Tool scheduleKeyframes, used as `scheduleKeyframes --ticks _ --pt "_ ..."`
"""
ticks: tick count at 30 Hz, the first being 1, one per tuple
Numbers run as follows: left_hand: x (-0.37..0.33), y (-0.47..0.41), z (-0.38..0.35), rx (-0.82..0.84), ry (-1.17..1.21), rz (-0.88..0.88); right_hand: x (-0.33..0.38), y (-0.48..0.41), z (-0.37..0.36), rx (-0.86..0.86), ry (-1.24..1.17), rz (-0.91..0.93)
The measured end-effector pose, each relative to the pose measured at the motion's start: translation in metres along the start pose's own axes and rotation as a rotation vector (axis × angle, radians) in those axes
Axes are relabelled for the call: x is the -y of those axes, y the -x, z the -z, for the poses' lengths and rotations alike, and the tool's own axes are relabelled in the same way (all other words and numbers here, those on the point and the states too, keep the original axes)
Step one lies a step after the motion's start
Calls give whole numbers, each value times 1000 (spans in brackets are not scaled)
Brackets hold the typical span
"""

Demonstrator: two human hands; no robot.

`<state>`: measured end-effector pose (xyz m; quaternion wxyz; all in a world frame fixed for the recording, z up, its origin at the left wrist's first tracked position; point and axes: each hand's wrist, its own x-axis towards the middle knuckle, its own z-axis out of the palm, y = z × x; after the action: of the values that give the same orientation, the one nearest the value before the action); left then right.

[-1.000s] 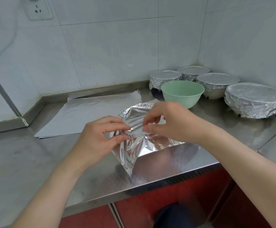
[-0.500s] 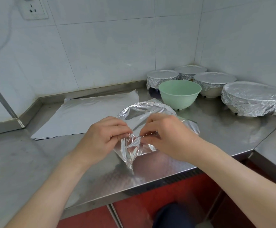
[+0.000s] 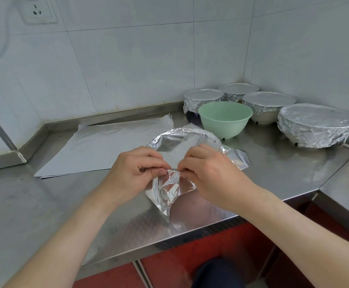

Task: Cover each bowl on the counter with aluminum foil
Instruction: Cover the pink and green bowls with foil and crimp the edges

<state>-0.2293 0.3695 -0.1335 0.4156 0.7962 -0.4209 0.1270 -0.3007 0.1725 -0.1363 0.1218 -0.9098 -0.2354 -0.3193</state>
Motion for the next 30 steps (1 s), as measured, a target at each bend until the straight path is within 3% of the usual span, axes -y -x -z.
scheduleKeyframes --ticks 7,16,30 --pt "3 -2 -5 6 -53 -79 -1 3 -5 -39 18 -24" --pt "-12 -2 -7 -14 6 17 -1 6 7 -56 -191 -144" --pt "-5 -11 -18 -81 20 3 -2 2 -3 -22 -40 -113"
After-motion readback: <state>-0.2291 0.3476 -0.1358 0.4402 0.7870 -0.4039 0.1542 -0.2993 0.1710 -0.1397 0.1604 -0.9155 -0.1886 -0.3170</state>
